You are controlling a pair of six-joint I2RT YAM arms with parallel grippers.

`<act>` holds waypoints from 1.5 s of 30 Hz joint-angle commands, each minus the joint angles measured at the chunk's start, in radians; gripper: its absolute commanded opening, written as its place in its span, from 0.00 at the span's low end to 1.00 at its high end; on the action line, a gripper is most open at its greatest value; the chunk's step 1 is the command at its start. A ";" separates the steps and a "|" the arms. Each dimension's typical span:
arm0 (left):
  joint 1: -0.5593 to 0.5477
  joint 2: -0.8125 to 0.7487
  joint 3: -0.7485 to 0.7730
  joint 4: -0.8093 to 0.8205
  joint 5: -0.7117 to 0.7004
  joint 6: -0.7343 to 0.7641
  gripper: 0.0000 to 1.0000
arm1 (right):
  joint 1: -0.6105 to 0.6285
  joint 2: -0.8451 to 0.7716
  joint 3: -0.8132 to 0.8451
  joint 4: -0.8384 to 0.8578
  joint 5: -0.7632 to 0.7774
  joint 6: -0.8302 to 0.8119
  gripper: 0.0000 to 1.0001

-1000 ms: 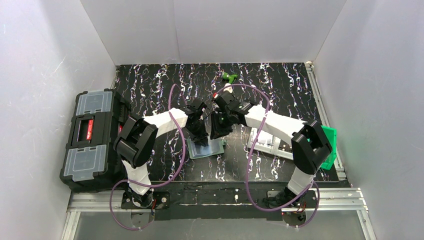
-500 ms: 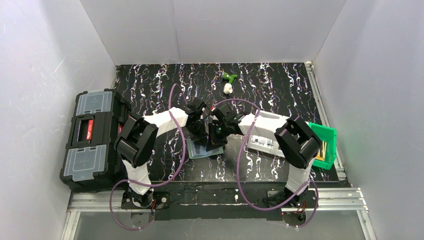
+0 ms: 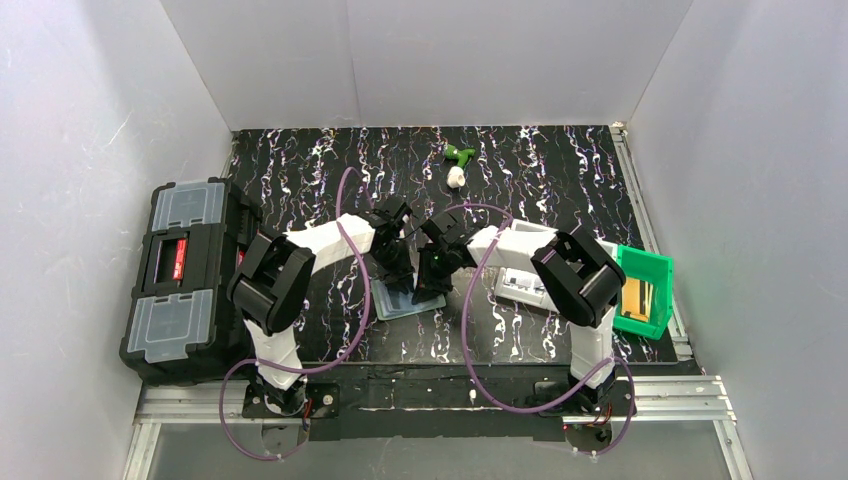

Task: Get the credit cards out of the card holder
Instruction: Open the card holder at the center of the board.

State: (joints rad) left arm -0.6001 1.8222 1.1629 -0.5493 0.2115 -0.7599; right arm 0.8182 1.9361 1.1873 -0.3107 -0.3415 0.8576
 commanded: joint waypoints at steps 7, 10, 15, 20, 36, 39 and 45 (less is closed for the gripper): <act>0.012 -0.121 0.034 -0.117 -0.062 0.066 0.34 | -0.003 0.080 0.051 -0.117 0.049 0.073 0.01; 0.013 -0.151 0.029 -0.142 -0.096 0.072 0.37 | -0.005 0.080 0.052 -0.119 0.048 0.078 0.01; 0.016 -0.175 -0.003 -0.150 -0.117 0.064 0.40 | -0.007 0.082 0.053 -0.118 0.041 0.081 0.01; 0.019 -0.152 -0.019 -0.140 -0.107 0.043 0.40 | -0.011 0.079 0.050 -0.115 0.032 0.077 0.01; 0.019 -0.084 -0.058 -0.076 -0.075 -0.034 0.43 | -0.018 0.076 0.044 -0.109 0.013 0.066 0.01; 0.019 -0.072 -0.061 -0.052 -0.057 -0.043 0.40 | -0.019 0.067 0.043 -0.103 0.010 0.060 0.01; 0.019 -0.066 -0.045 -0.042 -0.059 -0.036 0.16 | -0.019 0.007 0.060 -0.117 0.047 0.018 0.01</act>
State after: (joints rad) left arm -0.5835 1.7465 1.1191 -0.5950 0.1501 -0.8000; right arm 0.8005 1.9767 1.2362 -0.3729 -0.3795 0.9309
